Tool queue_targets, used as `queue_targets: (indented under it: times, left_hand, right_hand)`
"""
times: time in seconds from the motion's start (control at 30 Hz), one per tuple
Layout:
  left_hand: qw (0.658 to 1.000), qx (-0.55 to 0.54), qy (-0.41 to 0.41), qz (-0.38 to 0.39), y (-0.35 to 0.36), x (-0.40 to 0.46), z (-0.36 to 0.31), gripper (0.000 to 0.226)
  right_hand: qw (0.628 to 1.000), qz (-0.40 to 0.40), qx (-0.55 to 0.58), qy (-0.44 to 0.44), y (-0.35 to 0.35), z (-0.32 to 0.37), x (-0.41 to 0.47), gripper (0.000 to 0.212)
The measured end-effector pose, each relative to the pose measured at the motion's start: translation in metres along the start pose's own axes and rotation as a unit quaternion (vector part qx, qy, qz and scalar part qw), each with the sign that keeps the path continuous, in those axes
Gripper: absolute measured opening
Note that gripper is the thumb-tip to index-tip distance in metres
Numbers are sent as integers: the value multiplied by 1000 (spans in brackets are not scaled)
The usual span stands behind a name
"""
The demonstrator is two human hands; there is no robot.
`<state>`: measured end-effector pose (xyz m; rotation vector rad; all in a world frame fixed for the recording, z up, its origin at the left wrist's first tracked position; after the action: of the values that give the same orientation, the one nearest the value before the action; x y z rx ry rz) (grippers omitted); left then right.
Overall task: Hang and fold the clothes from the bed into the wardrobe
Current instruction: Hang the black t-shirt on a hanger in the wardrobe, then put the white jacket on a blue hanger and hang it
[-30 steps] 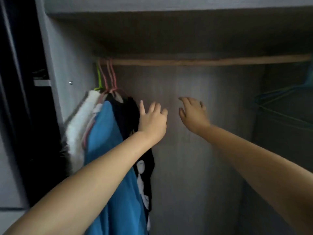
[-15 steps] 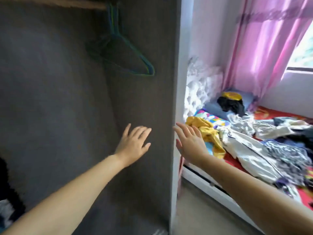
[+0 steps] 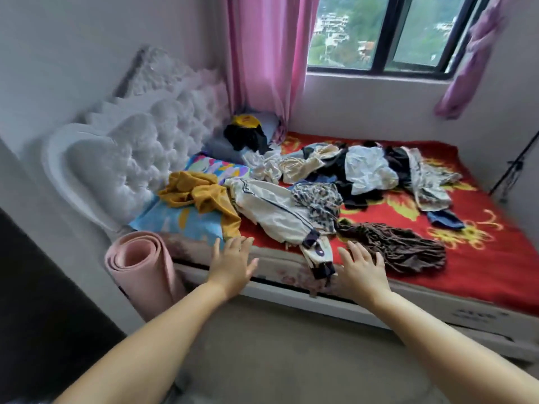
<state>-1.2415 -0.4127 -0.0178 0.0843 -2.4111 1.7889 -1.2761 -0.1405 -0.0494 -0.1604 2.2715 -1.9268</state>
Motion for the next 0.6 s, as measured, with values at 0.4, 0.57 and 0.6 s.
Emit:
queue_targets:
  times: [0.4,0.57,0.6]
  left_hand:
    - [997,-44,16,56,75,180,7,51]
    - [994,-54,-25,95,95,279,43,52]
    - [992,-56,-34,106,100,297,49,53]
  right_hand:
    - [996,83,-5,27,59,-42,146,54]
    - [995,96,10,35,63,-42,233,53]
    - [994,101,18,33,63,-39,247,53]
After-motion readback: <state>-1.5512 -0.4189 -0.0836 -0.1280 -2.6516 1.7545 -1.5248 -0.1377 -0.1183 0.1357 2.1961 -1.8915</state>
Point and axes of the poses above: each hand's wrist, its own x-axis towards the middle knuckle, its own y-axis out of the palm, z = x × y, the point moved 9 cm from there along x, towards the middle knuckle, and after that the axes turned 9 degrees about -x, right-handed, at the moved point
